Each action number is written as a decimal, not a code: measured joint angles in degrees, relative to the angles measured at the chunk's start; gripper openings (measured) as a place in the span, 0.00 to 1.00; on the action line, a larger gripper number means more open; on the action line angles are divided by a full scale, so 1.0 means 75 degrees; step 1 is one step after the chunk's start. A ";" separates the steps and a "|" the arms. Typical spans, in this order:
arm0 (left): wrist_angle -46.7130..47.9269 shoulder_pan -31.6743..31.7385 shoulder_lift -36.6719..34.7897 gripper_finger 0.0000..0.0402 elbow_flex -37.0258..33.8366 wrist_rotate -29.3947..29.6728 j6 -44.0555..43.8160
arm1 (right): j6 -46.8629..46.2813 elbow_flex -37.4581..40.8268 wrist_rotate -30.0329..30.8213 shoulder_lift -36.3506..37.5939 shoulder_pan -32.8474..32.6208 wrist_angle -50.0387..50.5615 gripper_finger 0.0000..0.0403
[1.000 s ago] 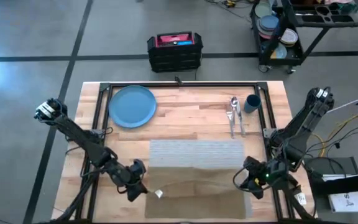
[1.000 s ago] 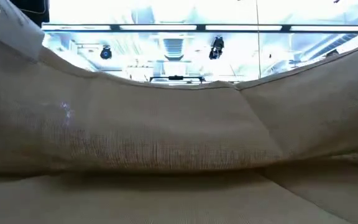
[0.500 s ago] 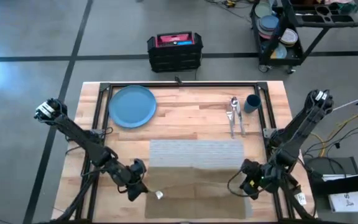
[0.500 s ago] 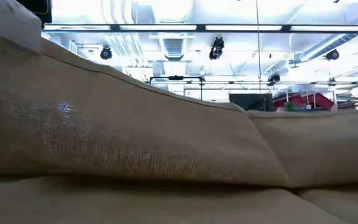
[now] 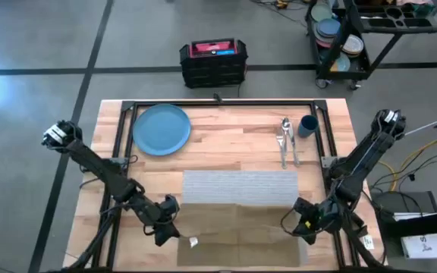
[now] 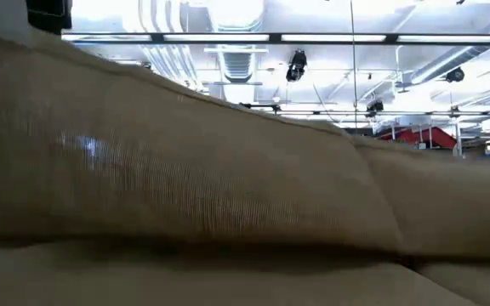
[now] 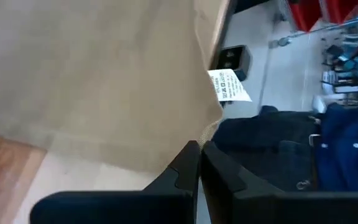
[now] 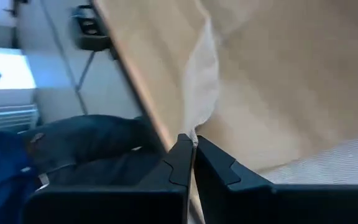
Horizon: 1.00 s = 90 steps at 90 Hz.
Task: Set table place
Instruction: Fold the brown table napkin
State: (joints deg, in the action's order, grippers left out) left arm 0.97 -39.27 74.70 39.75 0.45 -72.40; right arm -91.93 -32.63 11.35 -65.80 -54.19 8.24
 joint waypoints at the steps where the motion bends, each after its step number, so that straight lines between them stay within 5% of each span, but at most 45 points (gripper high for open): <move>1: 0.0006 0.0000 0.0000 0.00 0.0000 0.0000 -0.0001 | 0.0006 -0.0002 0.0000 0.0000 -0.0010 -0.0043 0.00; 67: -0.0028 0.0000 -0.0009 0.00 0.0000 -0.0154 0.0122 | 0.0144 0.0330 -0.0771 0.0003 -0.0009 -0.0407 0.00; 90: -0.0137 0.0000 -0.0012 0.00 -0.0003 -0.0160 0.0105 | 0.0071 0.0662 -0.0775 0.0003 -0.0009 -0.1613 0.00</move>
State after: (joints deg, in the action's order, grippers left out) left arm -0.05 -39.27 74.61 39.73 -0.75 -71.61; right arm -91.39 -27.66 5.54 -65.78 -54.26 -3.85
